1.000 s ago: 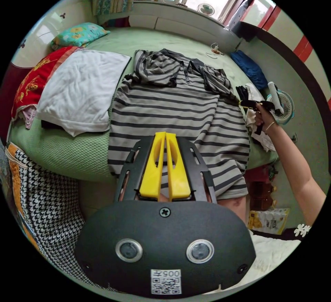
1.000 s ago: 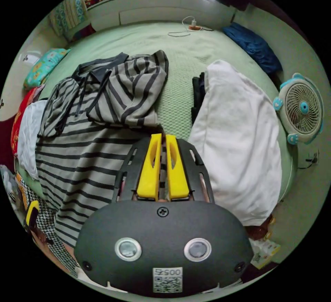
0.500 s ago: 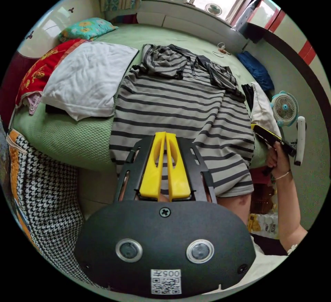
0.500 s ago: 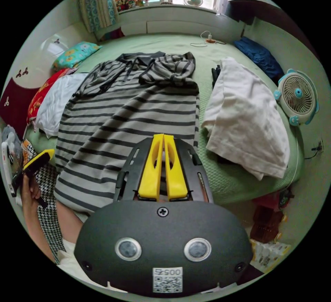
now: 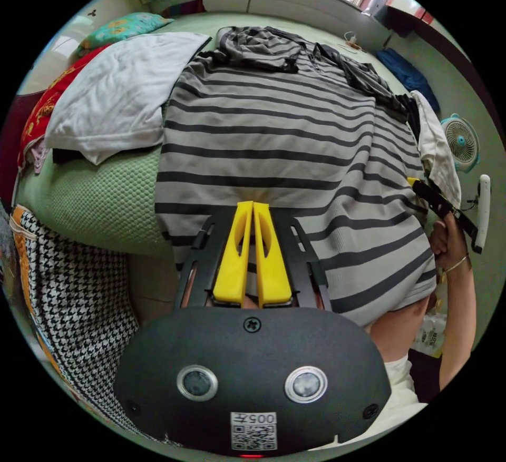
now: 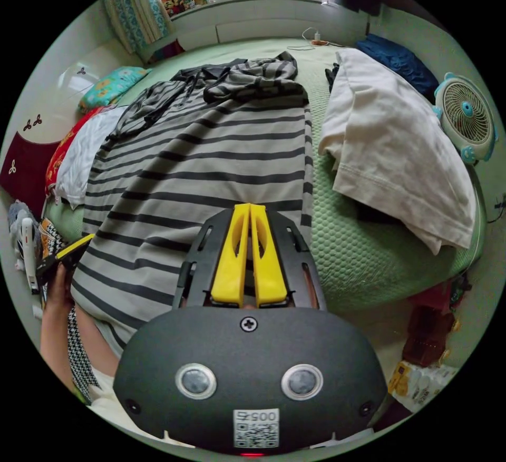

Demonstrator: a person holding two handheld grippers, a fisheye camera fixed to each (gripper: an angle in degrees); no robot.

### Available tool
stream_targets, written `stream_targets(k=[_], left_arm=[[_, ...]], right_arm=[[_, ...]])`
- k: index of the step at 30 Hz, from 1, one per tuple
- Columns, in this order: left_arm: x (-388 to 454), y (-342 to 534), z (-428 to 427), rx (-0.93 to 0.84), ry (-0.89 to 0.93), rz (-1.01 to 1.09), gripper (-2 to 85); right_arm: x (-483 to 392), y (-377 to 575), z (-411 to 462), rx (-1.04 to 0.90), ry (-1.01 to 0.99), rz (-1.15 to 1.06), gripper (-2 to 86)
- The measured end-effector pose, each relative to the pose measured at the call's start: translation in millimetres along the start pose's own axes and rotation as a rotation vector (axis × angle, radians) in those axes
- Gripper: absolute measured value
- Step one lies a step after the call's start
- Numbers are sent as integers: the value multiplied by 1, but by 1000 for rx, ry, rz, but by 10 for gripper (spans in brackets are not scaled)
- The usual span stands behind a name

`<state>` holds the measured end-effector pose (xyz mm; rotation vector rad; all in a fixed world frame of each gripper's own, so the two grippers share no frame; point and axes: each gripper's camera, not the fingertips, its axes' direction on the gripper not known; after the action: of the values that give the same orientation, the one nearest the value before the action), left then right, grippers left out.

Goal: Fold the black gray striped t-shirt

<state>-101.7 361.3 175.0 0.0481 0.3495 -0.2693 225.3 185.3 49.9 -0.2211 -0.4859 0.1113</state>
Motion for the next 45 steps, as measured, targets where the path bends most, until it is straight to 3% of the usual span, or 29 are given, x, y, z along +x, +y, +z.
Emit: stream_targets(k=[9, 17, 45], left_arm=[[19, 23, -10, 31, -136, 62, -5], [-3, 38, -23, 38, -18, 15, -5], [-37, 84, -78, 42, -47, 43, -5]], right_arm=[[-9, 23, -13, 39, 63, -46, -15], [-1, 31, -27, 12, 15, -38, -15], [7, 70, -75, 28, 45, -72, -9]])
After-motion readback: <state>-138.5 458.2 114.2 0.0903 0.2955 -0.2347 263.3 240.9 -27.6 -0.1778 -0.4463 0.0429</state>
